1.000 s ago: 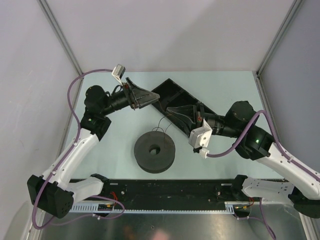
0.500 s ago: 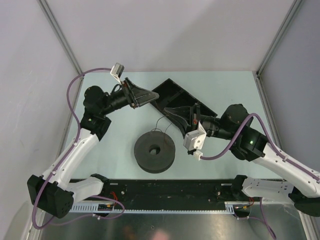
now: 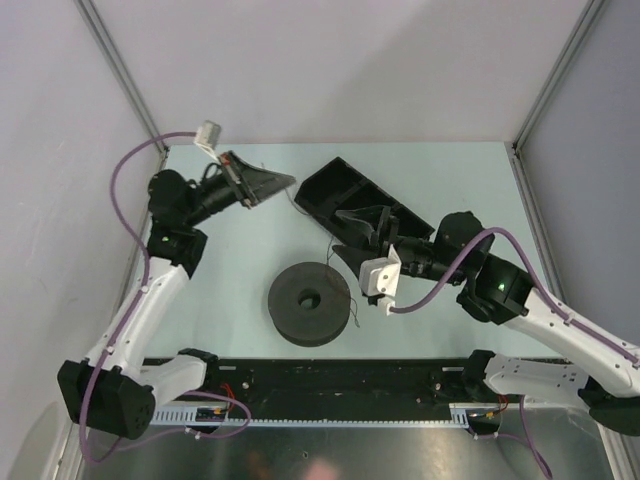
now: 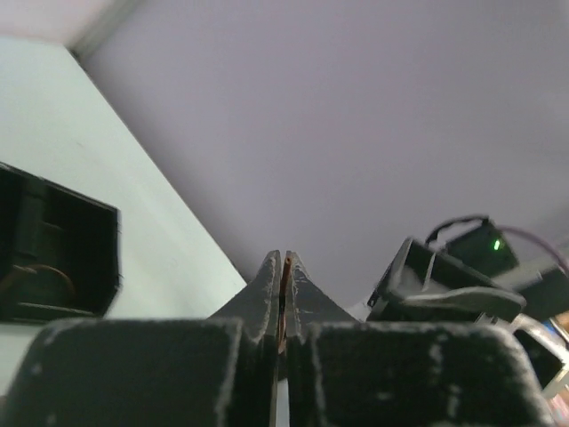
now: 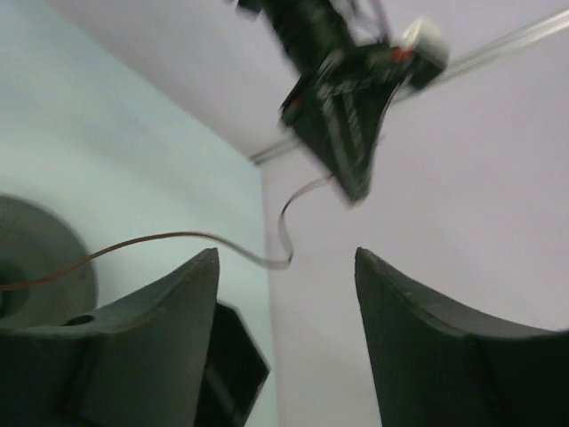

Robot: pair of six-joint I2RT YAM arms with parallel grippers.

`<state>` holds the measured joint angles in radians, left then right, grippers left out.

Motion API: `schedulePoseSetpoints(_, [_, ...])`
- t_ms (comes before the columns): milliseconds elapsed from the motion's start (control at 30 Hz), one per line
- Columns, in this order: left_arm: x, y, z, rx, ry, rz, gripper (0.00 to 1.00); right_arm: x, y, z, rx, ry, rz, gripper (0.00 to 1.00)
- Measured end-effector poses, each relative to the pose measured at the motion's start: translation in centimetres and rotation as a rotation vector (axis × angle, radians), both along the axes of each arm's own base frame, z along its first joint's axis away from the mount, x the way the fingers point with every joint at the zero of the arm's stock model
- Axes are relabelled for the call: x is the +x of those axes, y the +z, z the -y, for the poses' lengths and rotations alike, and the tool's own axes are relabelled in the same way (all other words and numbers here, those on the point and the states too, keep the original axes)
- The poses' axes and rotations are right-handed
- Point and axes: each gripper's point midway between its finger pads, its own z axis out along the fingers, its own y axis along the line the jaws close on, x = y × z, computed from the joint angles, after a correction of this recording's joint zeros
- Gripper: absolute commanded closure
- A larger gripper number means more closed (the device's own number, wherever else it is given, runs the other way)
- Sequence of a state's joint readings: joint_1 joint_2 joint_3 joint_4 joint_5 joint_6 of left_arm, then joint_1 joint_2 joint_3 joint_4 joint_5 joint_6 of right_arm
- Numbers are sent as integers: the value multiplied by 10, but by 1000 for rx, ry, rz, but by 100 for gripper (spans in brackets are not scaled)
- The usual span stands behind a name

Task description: Wrap the cables

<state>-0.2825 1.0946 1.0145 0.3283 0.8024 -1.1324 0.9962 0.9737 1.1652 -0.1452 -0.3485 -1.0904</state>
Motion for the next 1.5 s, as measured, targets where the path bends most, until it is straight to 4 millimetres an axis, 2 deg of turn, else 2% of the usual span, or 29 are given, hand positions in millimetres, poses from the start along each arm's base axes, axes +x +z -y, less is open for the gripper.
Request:
schedulePoseSetpoints(100, [22,4,-38,2,118,18,100,12,-35,12,-78,-57,-85,25])
schedulePoseSetpoints(200, [35,9,-74,8,227,44,100,34,-81,35,-165,-147,-201,19])
schedulePoseSetpoints(300, [37,17,-102,18,311,83,100,59,-126,66,-236,-255,-345,17])
schedulePoseSetpoints(400, [36,22,-122,37,377,124,100,82,-164,94,-270,-352,-518,21])
schedulePoseSetpoints(467, [38,21,-131,55,406,138,100,95,-184,106,-269,-395,-632,25])
schedulePoseSetpoints(567, [41,14,-138,88,435,138,100,108,-212,111,-262,-433,-799,28])
schedulePoseSetpoints(833, [39,3,-140,157,452,158,100,121,-279,99,-254,-485,-1176,33])
schedulePoseSetpoints(967, [38,5,-141,173,458,172,100,129,-302,94,-232,-522,-1297,35])
schedulePoseSetpoints(1100, [39,5,-141,182,464,178,100,137,-313,89,-207,-547,-1342,35])
schedulePoseSetpoints(1267, [39,4,-142,188,469,179,100,144,-313,80,-195,-555,-1304,41])
schedulePoseSetpoints(1367, [39,4,-142,188,469,179,100,152,-315,75,-196,-572,-1261,49])
schedulePoseSetpoints(1500, [40,4,-142,189,470,180,100,162,-324,79,-206,-620,-1231,55])
